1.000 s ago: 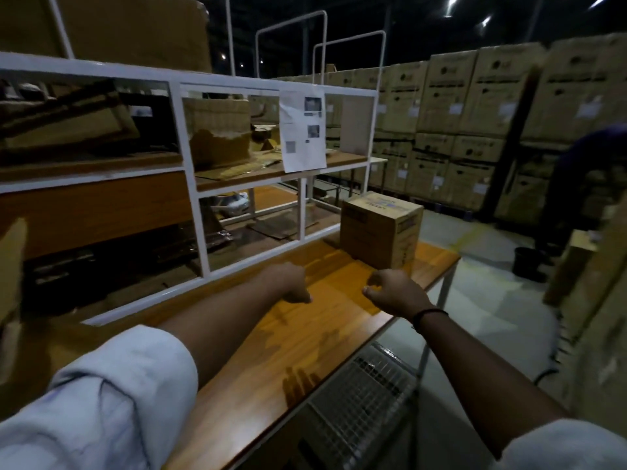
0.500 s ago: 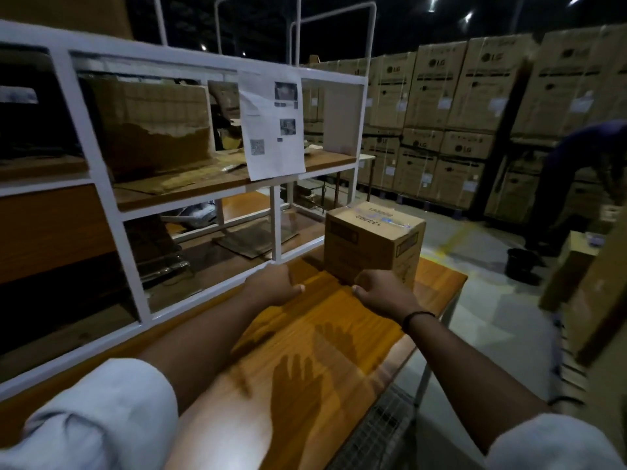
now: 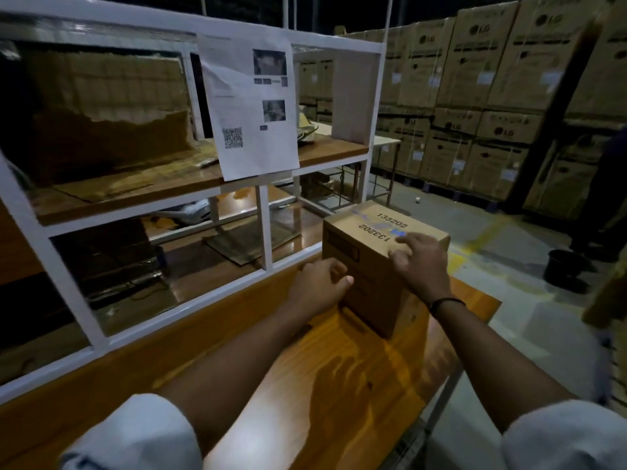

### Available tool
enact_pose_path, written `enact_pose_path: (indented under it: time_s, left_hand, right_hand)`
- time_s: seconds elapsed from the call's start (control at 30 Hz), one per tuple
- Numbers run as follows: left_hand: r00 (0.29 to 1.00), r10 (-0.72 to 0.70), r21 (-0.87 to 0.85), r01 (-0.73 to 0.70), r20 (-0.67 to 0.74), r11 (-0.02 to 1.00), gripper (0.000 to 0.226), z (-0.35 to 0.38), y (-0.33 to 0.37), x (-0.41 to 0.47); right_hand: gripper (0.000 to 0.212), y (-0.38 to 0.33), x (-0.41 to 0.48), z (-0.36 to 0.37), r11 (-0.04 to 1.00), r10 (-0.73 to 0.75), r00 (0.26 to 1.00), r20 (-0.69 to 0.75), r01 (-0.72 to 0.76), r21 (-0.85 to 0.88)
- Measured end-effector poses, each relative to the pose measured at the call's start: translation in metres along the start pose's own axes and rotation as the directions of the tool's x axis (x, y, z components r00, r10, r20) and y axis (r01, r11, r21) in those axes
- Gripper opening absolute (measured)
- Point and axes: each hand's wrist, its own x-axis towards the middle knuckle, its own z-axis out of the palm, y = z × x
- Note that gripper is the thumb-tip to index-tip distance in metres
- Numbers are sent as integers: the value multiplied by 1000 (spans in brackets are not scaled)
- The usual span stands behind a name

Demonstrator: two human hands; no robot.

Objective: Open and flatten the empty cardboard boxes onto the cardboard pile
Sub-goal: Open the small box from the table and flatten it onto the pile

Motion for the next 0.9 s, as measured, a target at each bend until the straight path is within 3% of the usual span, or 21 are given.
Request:
enact_pose_path:
  time_s: [0.13,0.2,0.3,0.43,0.67,0.9]
  left_hand:
    - [995,-61,-148,49,-78,988,42,27,20,21]
    - [990,-74,-149,56,-121,987,47,38,30,28]
    - [986,-95,-151,74,-135,986,55,55,42,35]
    - [969,-132,-161,99,-207,982,58,77,50,38]
    - [836,-345,-254,256,-426,933,63,78,34,-22]
    - [726,-383,-243,296,-571,924,55,49,29,-125]
  right_hand:
    - [72,59,59,-2,979,190,980,51,-193,58]
    - [78,84,82,-3,967,219,964,151,-235,101]
    - [65,101,98,-2,948,106,952,289,-184,258]
    - [58,93,90,17,943,-34,966,256,-54,328]
    - [62,42,36,40,872,-201,953,227,68,485]
    - [66,-9,-33,53,782,-362,904,226,163,601]
